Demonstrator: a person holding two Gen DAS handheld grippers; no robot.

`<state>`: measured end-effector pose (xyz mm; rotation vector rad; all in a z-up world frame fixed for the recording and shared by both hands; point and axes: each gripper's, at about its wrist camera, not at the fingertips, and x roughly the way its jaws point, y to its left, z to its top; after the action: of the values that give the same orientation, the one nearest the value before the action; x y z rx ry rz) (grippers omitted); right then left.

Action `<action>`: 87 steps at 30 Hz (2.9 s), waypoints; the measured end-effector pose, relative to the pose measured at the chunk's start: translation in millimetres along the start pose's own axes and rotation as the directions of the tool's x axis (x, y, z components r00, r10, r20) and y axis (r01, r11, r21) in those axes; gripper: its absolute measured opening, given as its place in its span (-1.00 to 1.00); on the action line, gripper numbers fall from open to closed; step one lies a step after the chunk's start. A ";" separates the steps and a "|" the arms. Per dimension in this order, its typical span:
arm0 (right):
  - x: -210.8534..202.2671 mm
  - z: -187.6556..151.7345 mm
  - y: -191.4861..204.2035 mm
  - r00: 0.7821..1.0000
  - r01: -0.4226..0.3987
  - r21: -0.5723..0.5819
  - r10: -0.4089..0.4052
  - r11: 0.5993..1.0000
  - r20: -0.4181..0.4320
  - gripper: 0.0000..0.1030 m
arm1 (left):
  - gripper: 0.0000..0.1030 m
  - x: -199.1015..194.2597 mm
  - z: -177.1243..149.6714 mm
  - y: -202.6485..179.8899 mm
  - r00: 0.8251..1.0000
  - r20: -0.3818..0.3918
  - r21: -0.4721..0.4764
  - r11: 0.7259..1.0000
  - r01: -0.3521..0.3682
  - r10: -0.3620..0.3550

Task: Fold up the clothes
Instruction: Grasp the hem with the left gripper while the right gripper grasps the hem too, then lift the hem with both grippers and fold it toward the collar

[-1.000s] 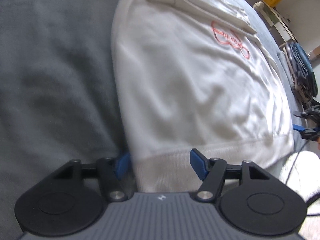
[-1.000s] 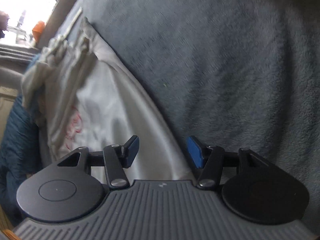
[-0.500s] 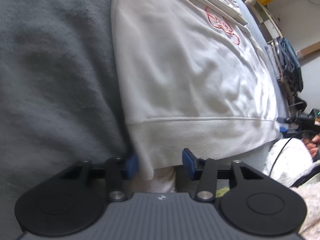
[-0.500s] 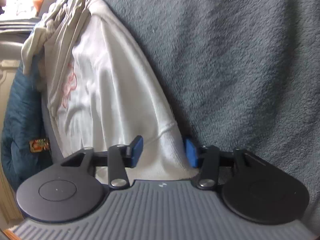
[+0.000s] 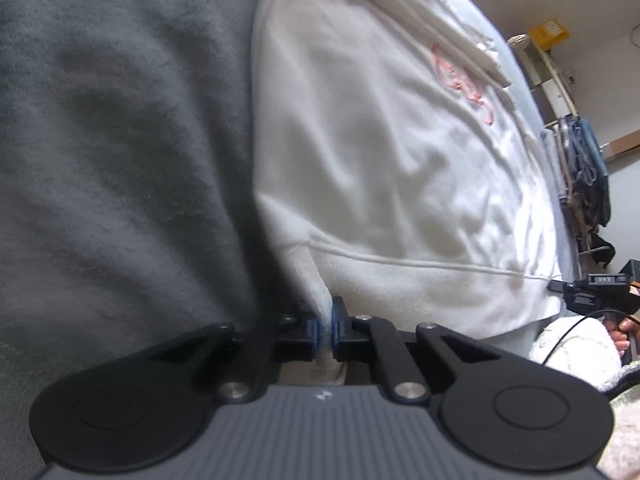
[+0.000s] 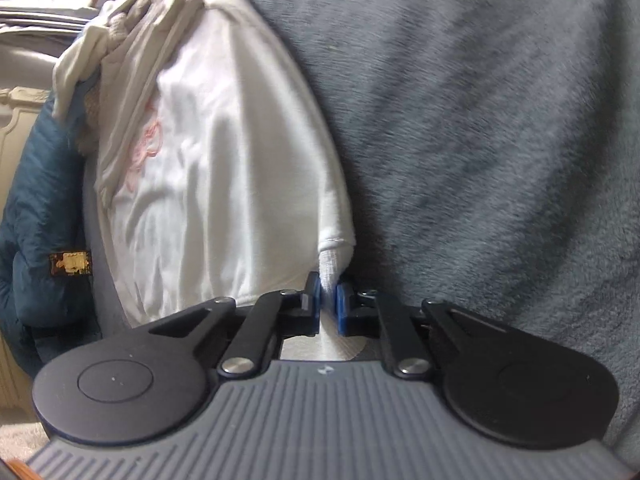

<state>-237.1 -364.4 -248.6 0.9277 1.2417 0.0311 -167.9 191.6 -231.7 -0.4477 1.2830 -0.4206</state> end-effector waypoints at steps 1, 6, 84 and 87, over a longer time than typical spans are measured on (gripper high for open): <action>1.2 0.6 -0.6 1.000 0.000 0.001 0.000 1.000 -0.002 -0.88 | -0.86 0.3 0.5 0.4 1.000 -0.004 -0.004 1.000 0.001 -0.001; 12.4 4.8 -13.7 0.999 -0.036 0.087 0.039 0.996 -0.034 -0.83 | -0.78 10.9 3.7 9.7 0.999 -0.043 -0.072 0.997 0.018 -0.021; -42.4 128.6 152.0 0.739 -0.524 -0.047 0.481 0.850 0.471 -0.91 | -0.88 -83.1 258.2 -14.0 0.831 0.524 -0.055 0.967 0.249 -0.184; -25.3 161.0 155.3 0.739 -0.519 -0.027 0.464 0.854 0.488 -0.91 | -0.88 -62.1 291.1 -9.0 0.831 0.524 -0.068 0.964 0.256 -0.184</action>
<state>-45.8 -369.8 -129.9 1.2570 0.5105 0.1459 100.0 241.7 -111.7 -0.7743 0.7377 -0.3736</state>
